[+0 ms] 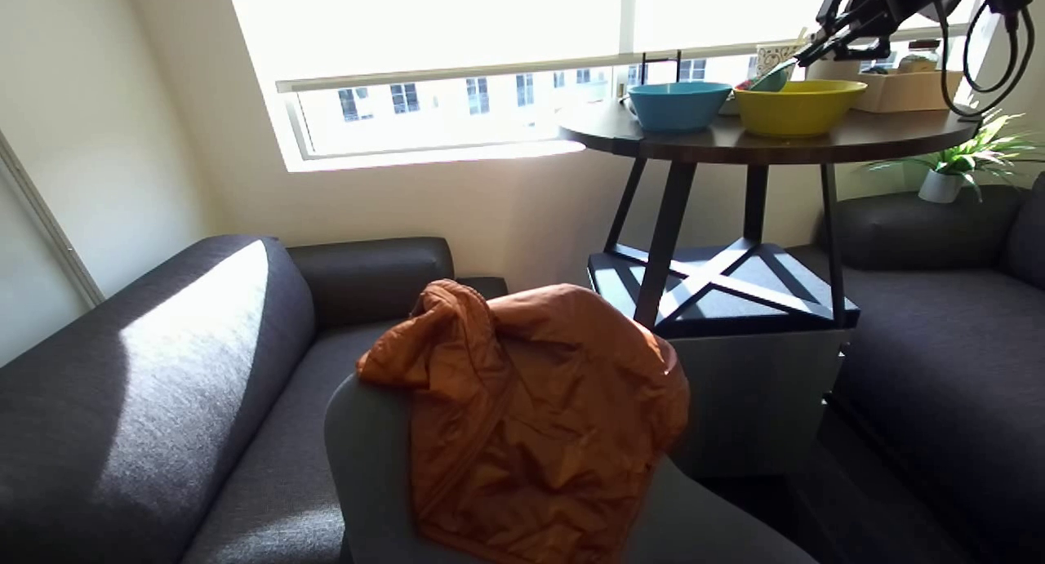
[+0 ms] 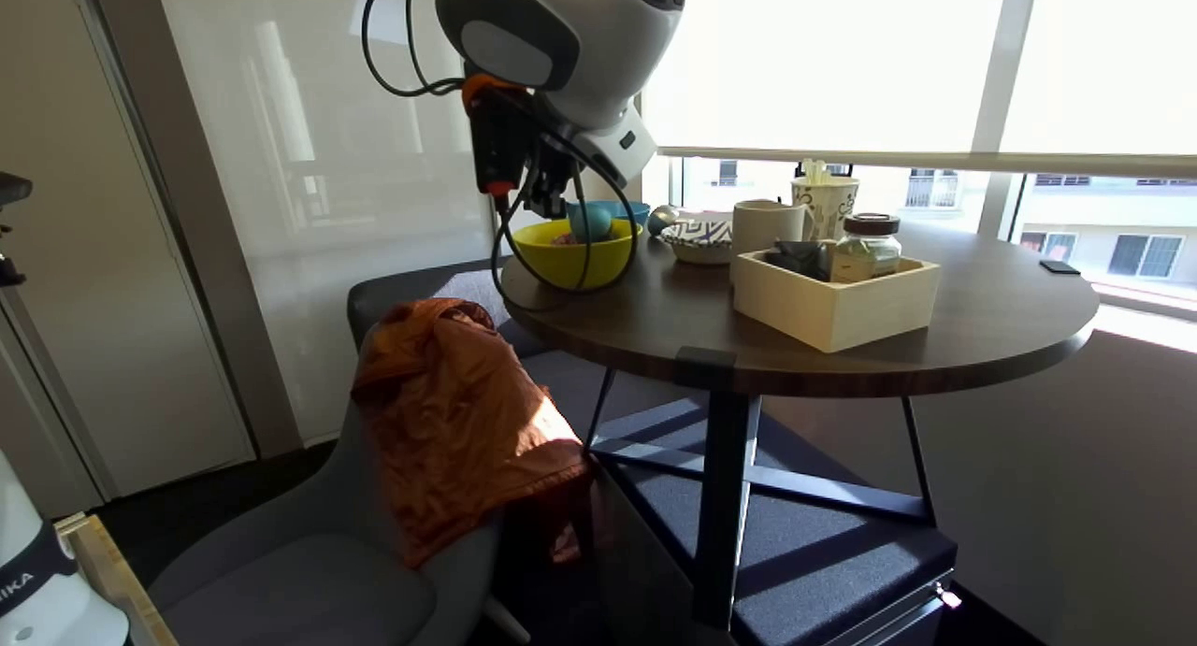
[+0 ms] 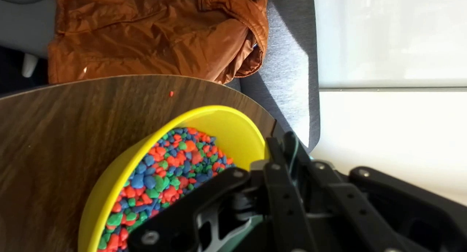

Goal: Use the scoop to transfer contents from the yellow bowl to the blue bowl

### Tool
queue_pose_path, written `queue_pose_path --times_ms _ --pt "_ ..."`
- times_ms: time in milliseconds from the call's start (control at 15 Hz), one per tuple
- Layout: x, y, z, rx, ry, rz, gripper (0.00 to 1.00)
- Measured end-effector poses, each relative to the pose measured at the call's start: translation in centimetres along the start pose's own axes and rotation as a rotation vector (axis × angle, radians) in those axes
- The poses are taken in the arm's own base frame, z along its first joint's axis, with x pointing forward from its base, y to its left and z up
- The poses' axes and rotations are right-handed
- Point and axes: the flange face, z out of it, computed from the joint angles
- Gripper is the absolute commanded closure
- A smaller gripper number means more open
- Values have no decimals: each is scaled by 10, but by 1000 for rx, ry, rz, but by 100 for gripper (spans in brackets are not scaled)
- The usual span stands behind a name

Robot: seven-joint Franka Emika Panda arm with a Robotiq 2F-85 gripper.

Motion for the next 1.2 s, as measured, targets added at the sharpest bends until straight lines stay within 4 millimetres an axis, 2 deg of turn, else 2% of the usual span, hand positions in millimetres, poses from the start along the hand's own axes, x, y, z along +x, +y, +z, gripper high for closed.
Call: queue_pose_path --times_ms 467,667,933,1200 --pt "-12 22 -15 33 -28 -11 98" --pt "-21 27 -24 57 -27 -73 98" --pt "-28 19 -36 93 6 -168 98" --pt "-28 6 -42 150 47 -191 98"
